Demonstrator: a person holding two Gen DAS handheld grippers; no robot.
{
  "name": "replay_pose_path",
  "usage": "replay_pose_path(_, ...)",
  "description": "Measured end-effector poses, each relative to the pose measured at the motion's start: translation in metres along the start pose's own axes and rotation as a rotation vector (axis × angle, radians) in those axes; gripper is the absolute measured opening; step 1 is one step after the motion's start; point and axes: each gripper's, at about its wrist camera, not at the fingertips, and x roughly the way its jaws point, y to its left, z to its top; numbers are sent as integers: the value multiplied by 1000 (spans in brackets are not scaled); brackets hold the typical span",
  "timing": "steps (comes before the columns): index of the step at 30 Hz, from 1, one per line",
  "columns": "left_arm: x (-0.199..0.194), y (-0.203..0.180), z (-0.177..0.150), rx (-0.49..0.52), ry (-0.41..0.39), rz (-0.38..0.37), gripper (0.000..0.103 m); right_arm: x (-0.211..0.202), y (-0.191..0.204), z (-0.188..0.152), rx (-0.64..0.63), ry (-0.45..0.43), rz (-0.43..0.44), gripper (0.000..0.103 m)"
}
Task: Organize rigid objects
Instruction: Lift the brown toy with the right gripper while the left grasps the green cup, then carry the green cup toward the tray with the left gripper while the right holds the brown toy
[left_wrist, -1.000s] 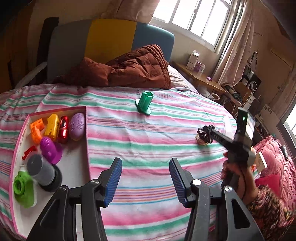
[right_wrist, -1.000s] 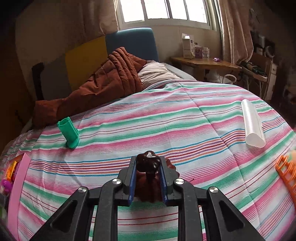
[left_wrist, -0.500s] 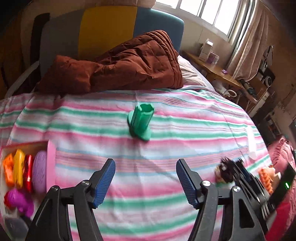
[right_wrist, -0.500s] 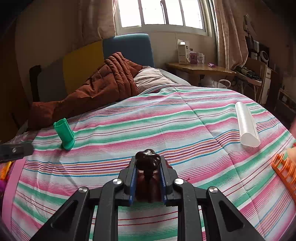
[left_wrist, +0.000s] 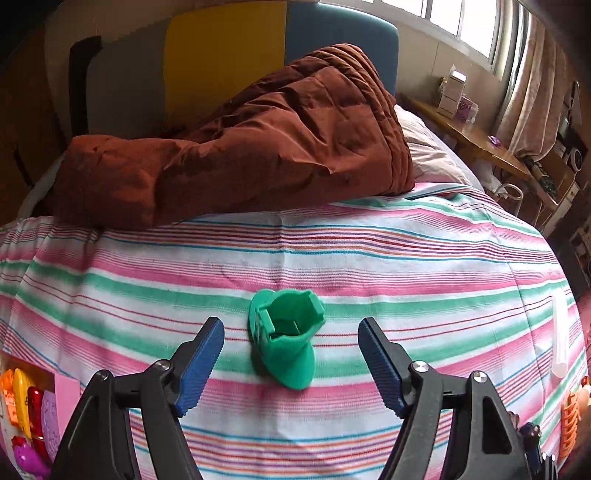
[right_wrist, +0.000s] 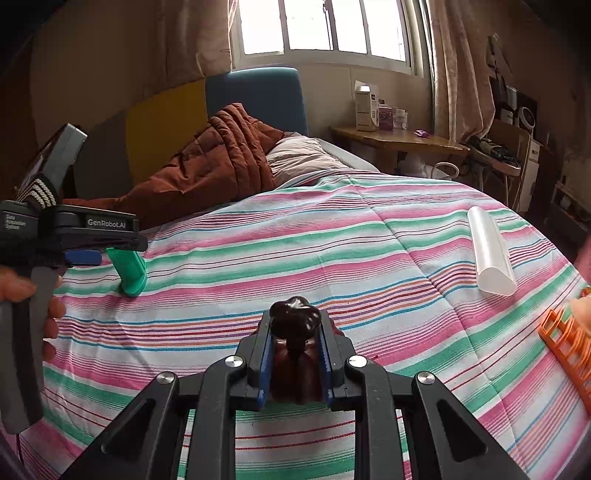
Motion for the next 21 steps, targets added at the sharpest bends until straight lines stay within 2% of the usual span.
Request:
replay_pose_path(4,6,6,5,-17,-18,1,74,0,1,0,-6,0,-4,22)
replay_pose_path(6,8,12,6,-28,-19,-10,58,0,1,0,-5,-1,-4,22)
replay_pose_path(7,9,16,6,-39,-8,-22,45,0,1,0,-6,-1,-5,22)
replay_pose_path(8,11,21,5,-57,6,-26,36,0,1,0,-8,-1,-6,22)
replay_pose_path(11,12,34,-1,-112,31,-42,35,0,2,0,-14,-1,-11,22)
replay_pose_path(16,0,43,-11,-104,16,-79,35,0,3,0,-14,-1,-13,22)
replay_pose_path(21,-15,57,-26,-163,35,-125,35,0,3,0,-19,-3,-18,22)
